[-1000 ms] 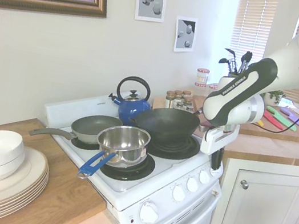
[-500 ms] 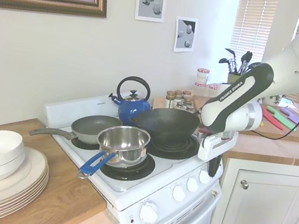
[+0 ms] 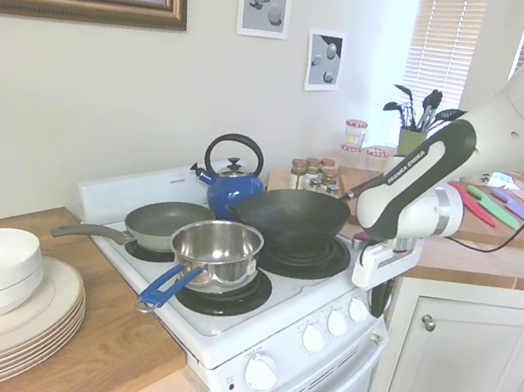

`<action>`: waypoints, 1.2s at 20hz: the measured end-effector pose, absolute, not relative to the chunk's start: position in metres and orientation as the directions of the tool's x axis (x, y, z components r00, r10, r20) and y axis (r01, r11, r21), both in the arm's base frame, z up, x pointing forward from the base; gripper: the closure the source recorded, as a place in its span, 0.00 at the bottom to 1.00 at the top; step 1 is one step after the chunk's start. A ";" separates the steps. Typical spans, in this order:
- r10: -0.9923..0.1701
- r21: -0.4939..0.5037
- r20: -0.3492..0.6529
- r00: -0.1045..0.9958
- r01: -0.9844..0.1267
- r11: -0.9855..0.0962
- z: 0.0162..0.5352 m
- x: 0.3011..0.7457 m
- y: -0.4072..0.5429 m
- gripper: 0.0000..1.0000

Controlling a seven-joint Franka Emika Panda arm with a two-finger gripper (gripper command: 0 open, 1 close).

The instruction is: Turn on the stove on the bottom right

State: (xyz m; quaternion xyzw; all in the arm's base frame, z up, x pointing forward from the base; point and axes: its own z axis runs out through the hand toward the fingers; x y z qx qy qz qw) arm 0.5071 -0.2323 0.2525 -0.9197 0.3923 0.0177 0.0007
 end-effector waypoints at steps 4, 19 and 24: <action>-0.721 0.012 -0.033 0.692 -0.721 -0.693 0.252 0.507 -0.232 1.00; -0.693 -0.006 0.010 0.721 -0.693 -0.721 0.288 0.487 -0.207 1.00; -0.688 -0.029 0.025 0.726 -0.687 -0.726 0.309 0.476 -0.186 0.00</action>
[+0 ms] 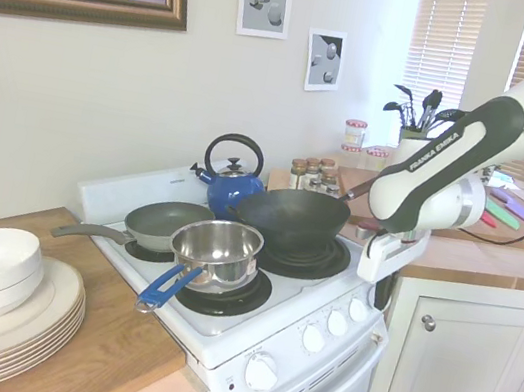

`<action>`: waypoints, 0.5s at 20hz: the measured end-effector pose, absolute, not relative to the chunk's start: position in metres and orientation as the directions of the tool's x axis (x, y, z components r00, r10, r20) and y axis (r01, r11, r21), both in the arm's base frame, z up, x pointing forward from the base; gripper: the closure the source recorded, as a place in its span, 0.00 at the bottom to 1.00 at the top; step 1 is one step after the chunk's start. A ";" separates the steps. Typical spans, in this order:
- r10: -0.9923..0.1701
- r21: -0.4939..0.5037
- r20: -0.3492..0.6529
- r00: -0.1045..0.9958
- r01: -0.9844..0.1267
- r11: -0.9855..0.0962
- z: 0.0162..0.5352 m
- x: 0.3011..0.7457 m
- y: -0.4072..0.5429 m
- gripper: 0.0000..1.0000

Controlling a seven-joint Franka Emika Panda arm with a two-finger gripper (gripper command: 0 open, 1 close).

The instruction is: Turn on the stove on the bottom right

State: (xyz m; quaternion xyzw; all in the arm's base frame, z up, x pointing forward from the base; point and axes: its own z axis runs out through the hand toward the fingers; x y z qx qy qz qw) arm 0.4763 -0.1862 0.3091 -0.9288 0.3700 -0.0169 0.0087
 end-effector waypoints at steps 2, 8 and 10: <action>-0.681 -0.038 0.017 0.732 -0.680 -0.732 0.320 0.474 -0.176 0.00; -0.678 -0.053 0.019 0.735 -0.676 -0.735 0.341 0.474 -0.150 0.00; -0.676 -0.052 0.016 0.737 -0.674 -0.737 0.341 0.475 -0.143 0.00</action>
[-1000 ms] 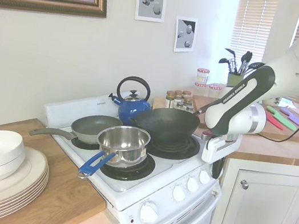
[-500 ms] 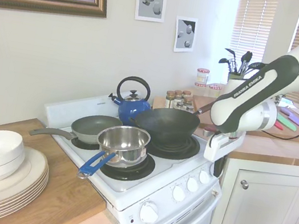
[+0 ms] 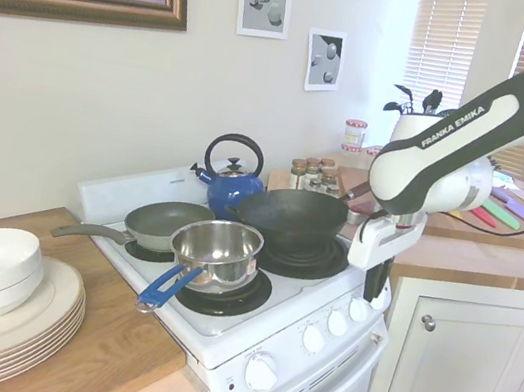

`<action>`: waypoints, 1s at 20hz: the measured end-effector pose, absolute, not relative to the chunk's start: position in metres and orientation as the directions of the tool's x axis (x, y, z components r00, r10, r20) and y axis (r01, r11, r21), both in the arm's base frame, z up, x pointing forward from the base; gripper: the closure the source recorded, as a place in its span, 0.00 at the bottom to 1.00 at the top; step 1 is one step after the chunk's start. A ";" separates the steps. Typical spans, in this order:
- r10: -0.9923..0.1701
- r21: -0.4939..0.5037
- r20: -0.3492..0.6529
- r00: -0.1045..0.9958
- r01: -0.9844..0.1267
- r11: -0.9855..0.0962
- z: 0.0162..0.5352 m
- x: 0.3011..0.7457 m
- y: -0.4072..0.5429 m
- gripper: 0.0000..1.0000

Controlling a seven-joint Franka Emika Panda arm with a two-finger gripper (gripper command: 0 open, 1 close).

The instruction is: Turn on the stove on the bottom right

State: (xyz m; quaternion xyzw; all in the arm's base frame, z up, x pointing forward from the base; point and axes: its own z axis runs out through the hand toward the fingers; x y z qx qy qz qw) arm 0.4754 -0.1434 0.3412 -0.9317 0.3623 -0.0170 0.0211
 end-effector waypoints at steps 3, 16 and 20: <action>-0.678 -0.052 0.016 0.735 -0.677 -0.734 0.341 0.477 -0.137 0.00; -0.689 -0.059 0.024 0.725 -0.687 -0.725 0.349 0.478 -0.131 0.00; -0.690 -0.060 0.025 0.724 -0.688 -0.724 0.349 0.479 -0.127 0.00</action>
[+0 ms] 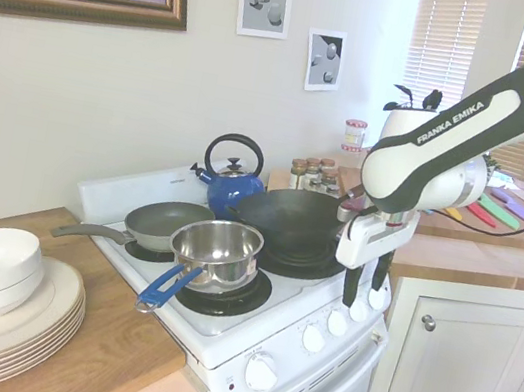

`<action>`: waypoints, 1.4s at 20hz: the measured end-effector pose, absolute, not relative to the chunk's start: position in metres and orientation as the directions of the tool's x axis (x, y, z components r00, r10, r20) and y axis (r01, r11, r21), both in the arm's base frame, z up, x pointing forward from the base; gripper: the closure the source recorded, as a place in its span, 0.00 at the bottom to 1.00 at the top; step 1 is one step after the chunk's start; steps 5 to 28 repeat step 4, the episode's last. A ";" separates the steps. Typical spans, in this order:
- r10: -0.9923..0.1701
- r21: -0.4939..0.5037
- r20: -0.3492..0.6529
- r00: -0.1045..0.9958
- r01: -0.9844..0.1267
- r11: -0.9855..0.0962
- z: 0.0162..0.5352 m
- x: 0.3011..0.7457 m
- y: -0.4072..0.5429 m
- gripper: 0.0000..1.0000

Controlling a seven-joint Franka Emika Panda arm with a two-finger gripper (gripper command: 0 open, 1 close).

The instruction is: Turn on the stove on the bottom right

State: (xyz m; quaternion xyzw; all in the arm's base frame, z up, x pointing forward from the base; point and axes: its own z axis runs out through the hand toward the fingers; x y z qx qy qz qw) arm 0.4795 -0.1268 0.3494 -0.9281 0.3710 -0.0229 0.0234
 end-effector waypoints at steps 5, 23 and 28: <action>-0.693 -0.063 0.029 0.721 -0.690 -0.721 0.350 0.480 -0.127 0.00; -0.693 -0.063 0.029 0.721 -0.690 -0.721 0.350 0.480 -0.127 0.00; -0.693 -0.063 0.029 0.721 -0.690 -0.721 0.350 0.480 -0.127 0.00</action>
